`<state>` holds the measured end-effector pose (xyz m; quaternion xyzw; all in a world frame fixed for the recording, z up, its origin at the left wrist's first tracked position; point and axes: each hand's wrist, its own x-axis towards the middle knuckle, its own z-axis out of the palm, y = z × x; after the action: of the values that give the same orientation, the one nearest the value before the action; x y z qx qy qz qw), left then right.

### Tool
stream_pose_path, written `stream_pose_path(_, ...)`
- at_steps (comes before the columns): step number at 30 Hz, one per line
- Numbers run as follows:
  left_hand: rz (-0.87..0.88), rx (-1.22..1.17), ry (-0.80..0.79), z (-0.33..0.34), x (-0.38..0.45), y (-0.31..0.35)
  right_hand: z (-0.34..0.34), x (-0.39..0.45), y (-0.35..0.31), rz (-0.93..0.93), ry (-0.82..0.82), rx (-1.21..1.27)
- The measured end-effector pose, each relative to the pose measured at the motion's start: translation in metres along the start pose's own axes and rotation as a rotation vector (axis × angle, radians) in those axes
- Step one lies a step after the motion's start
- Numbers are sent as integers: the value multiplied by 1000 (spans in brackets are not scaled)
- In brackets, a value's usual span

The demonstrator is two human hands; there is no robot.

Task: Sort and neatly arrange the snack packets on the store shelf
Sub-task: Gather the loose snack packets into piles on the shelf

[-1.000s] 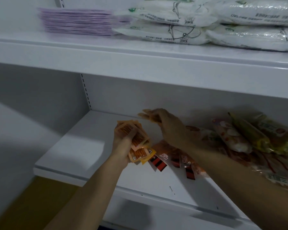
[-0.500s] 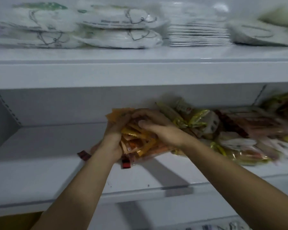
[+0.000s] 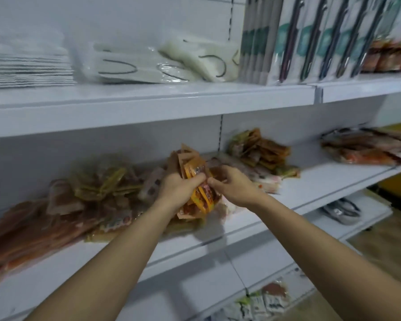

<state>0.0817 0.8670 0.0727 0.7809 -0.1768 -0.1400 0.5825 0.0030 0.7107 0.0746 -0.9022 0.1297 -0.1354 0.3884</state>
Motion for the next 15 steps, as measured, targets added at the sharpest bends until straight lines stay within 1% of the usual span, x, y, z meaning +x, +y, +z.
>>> stream_pose_path(3,-35,117,-79,63,24,25,-49,13,43,88,110,-77)
stream_pose_path(4,-9,139,-83,82,36,31,-63,20,58,105,123,-71)
stream_pose_path(6,172,123,-41,119,65,42,-87,34,85,89,141,-34)
stream_pose_path(7,235,113,-31,137,79,46,-98,42,99,82,162,-14)
stream_pose_path(10,277,167,-46,188,114,56,-125,58,136,88,240,-28)
stream_pose_path(12,329,181,-61,221,135,61,-142,64,161,82,249,11)
stream_pose_path(15,420,201,-43,267,166,68,-173,70,188,60,258,61)
